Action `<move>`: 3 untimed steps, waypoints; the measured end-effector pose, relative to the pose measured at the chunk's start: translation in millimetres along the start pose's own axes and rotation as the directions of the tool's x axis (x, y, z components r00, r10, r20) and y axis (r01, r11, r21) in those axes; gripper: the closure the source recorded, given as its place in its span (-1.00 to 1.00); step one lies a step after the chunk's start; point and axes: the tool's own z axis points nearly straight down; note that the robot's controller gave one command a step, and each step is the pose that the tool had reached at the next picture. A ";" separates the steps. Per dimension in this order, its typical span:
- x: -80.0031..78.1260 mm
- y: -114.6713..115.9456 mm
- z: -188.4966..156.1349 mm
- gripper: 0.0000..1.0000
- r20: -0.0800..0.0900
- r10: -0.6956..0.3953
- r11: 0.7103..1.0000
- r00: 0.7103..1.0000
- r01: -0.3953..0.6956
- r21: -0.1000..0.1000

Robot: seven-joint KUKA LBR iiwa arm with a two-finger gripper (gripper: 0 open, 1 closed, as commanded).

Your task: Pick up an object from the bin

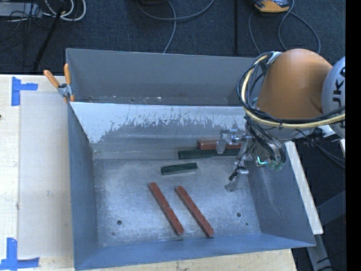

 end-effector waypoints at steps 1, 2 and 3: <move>19.0 18.6 69.4 -1.00 0.001 0.162 0.987 0.987 -0.162 -0.001; 29.3 40.2 126.4 -1.00 0.000 0.203 0.979 0.979 -0.203 -0.001; -6.3 -19.5 166.4 -1.00 0.008 0.143 0.990 0.990 -0.143 0.002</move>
Offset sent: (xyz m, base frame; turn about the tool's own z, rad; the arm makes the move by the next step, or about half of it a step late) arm -0.0181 0.0179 -0.0663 0.1634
